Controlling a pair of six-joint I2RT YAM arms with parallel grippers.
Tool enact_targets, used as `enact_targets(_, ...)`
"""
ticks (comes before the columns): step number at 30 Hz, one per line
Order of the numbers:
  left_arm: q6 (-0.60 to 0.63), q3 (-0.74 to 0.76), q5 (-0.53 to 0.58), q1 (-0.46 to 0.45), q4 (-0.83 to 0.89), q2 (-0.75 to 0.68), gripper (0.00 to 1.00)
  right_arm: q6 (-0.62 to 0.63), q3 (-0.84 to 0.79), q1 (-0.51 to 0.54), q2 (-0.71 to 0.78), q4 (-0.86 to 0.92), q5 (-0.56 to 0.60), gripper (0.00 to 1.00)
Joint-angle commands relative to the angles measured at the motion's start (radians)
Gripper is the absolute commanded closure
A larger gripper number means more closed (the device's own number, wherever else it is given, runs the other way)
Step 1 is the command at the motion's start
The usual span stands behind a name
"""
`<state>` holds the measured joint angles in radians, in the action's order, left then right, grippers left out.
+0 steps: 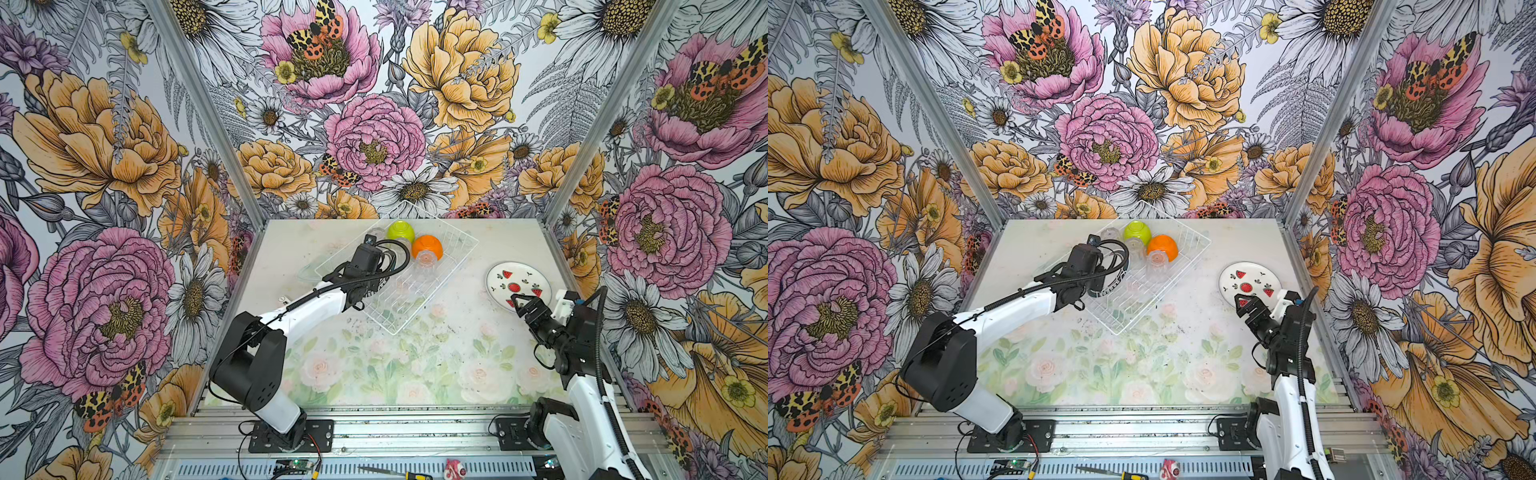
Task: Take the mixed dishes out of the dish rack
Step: 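Lower the left gripper into the rack and close on the banded plate rim, then lift the banded plate from the rack with the left gripper while the right rises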
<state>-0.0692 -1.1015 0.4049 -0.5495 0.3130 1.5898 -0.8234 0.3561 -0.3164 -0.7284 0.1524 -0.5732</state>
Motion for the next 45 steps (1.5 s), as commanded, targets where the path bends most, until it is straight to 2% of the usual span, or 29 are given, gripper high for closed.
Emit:
enact_targets(1, 0.014, -0.032, 0.052, -0.004, -0.012, -0.039, 0.85, -0.016, -0.007, 0.002, 0.02, -0.019, -0.001, 0.01)
enact_targets(4, 0.023, -0.039, 0.047, -0.003, -0.012, -0.052, 0.9, -0.025, -0.013, 0.002, 0.042, -0.02, -0.004, 0.01)
enact_targets(12, 0.03, -0.055, -0.008, 0.01, -0.009, -0.06, 0.91, -0.032, -0.023, 0.002, 0.066, -0.019, -0.002, 0.01)
enact_targets(17, 0.028, -0.069, -0.062, 0.029, -0.006, -0.063, 1.0, -0.036, -0.034, 0.002, 0.07, -0.02, -0.007, 0.02)
enact_targets(33, 0.004, -0.102, -0.186, 0.066, -0.006, -0.141, 1.0, -0.059, -0.038, 0.011, 0.131, -0.019, -0.02, 0.03)
enact_targets(37, -0.01, -0.098, -0.189, 0.067, -0.011, -0.159, 1.0, -0.056, -0.03, 0.025, 0.13, -0.02, -0.027, 0.04)
enact_targets(45, -0.072, -0.086, -0.281, 0.072, -0.026, -0.22, 1.0, -0.062, 0.0, 0.086, 0.14, -0.02, -0.047, 0.04)
